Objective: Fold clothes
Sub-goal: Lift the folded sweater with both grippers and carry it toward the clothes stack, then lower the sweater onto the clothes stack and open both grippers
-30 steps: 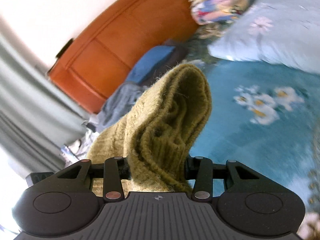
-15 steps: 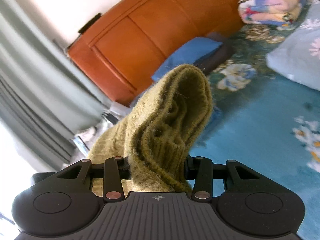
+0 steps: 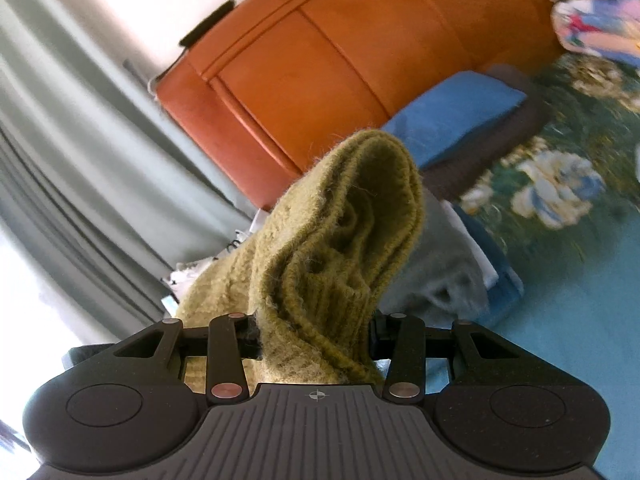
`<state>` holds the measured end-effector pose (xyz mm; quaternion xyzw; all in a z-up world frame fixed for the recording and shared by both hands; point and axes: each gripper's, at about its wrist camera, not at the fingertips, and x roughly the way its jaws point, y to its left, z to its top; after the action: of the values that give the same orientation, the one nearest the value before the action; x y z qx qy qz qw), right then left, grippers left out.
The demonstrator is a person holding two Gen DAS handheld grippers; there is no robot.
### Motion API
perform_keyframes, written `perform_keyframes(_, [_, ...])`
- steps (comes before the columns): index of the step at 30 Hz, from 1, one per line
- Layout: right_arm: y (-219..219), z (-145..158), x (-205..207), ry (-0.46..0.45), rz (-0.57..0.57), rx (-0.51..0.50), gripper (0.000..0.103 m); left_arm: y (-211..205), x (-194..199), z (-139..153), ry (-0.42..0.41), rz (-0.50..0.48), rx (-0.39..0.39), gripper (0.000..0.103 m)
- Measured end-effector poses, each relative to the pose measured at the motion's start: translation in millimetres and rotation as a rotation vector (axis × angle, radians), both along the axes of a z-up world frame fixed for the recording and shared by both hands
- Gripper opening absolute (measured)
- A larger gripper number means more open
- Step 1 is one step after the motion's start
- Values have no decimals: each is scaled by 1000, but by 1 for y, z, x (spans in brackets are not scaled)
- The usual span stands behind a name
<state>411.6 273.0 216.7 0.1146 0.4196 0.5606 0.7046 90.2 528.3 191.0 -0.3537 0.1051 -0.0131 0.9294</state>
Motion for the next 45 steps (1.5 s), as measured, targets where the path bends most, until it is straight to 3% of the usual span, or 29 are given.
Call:
perform_keyframes(5, [39, -3, 25, -1, 48, 29, 39, 36, 10, -9, -33, 49, -49, 28])
perform_keyframes(14, [109, -27, 79, -29, 135, 17, 39, 75, 37, -29, -19, 116, -19, 28])
perform_keyframes(21, [139, -79, 121, -7, 120, -73, 42, 96, 62, -67, -4, 138, -45, 29])
perform_keyframes(29, [125, -139, 146, 97, 54, -54, 52, 102, 85, -100, 41, 119, -39, 35])
perform_keyframes(37, [135, -132, 144, 72, 10, -81, 60, 106, 87, -96, 72, 152, -32, 36])
perform_keyframes(39, [133, -124, 141, 60, -8, -91, 69, 105, 85, -91, 82, 168, -8, 38])
perform_keyframes(40, [130, -120, 140, 52, -17, -93, 69, 103, 83, -88, 86, 177, 10, 41])
perform_keyframes(45, [105, -97, 138, 31, -169, -92, 74, 97, 66, -70, 115, 243, 58, 51])
